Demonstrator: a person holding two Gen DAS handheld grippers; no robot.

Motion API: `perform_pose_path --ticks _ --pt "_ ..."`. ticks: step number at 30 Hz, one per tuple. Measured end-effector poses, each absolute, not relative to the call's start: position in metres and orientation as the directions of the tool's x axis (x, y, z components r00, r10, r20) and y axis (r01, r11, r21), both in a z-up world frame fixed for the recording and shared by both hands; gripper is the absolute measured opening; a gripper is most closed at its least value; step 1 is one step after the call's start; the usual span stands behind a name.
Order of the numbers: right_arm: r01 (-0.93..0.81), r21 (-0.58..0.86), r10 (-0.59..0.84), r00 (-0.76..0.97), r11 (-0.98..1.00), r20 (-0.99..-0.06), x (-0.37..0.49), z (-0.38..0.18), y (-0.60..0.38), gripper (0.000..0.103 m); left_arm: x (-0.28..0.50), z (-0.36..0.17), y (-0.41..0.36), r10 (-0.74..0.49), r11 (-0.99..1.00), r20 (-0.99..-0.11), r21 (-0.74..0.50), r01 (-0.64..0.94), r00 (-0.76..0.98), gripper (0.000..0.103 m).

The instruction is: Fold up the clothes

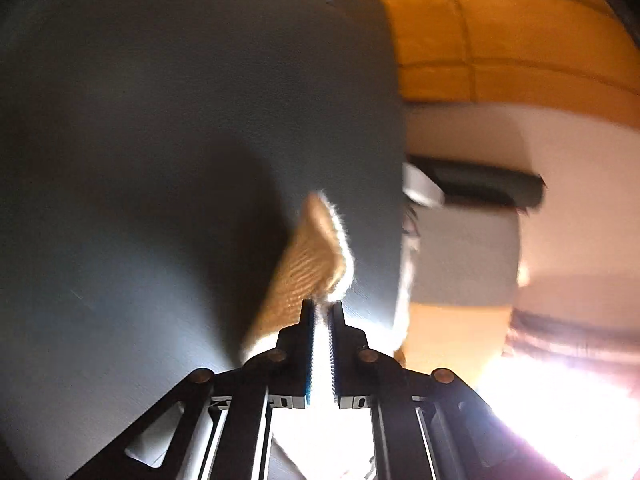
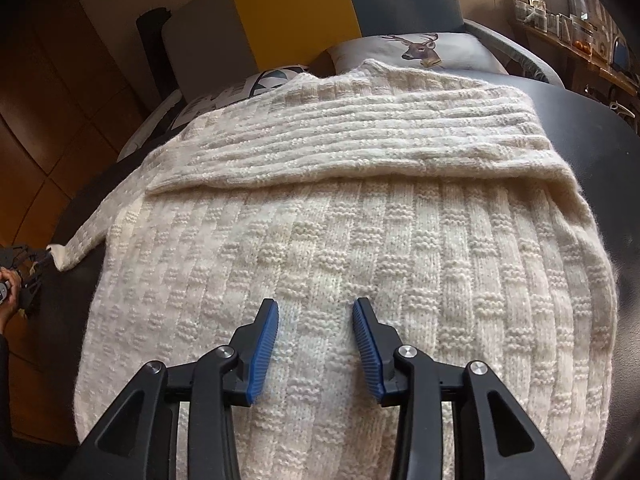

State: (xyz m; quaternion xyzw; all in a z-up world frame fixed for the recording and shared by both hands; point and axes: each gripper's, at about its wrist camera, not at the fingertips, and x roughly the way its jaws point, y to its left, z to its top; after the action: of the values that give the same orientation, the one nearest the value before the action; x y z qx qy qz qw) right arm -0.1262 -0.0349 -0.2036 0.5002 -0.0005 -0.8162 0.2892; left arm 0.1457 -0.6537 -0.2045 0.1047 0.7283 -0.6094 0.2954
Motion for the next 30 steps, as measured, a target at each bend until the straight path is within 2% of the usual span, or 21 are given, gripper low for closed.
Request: perform_pose_path --ticks 5,10,18,24,30 --pt "0.426 0.368 -0.515 -0.31 -0.826 -0.799 -0.13 -0.199 -0.024 0.039 0.061 -0.156 -0.619 -0.104 0.079 -0.488 -0.872 0.482 -0.866 0.006" --pt "0.421 0.38 -0.527 -0.319 -0.823 -0.788 -0.131 -0.196 -0.011 0.039 -0.036 -0.115 -0.56 0.051 -0.082 -0.442 -0.896 0.437 -0.896 0.006" --pt "0.381 0.4 -0.528 -0.337 -0.834 -0.78 -0.136 -0.197 0.016 0.039 -0.148 -0.108 -0.451 0.25 -0.27 -0.494 -0.861 0.43 -0.833 0.006" --pt "0.37 0.4 -0.524 -0.343 -0.838 -0.78 -0.137 -0.198 0.027 0.039 -0.17 -0.122 -0.359 0.355 -0.377 -0.565 -0.816 0.439 -0.745 0.006" --pt "0.369 0.418 -0.539 -0.334 -0.83 -0.774 -0.139 -0.2 0.031 0.039 -0.172 -0.145 -0.293 0.408 -0.466 -0.635 -0.763 0.448 -0.656 0.006"
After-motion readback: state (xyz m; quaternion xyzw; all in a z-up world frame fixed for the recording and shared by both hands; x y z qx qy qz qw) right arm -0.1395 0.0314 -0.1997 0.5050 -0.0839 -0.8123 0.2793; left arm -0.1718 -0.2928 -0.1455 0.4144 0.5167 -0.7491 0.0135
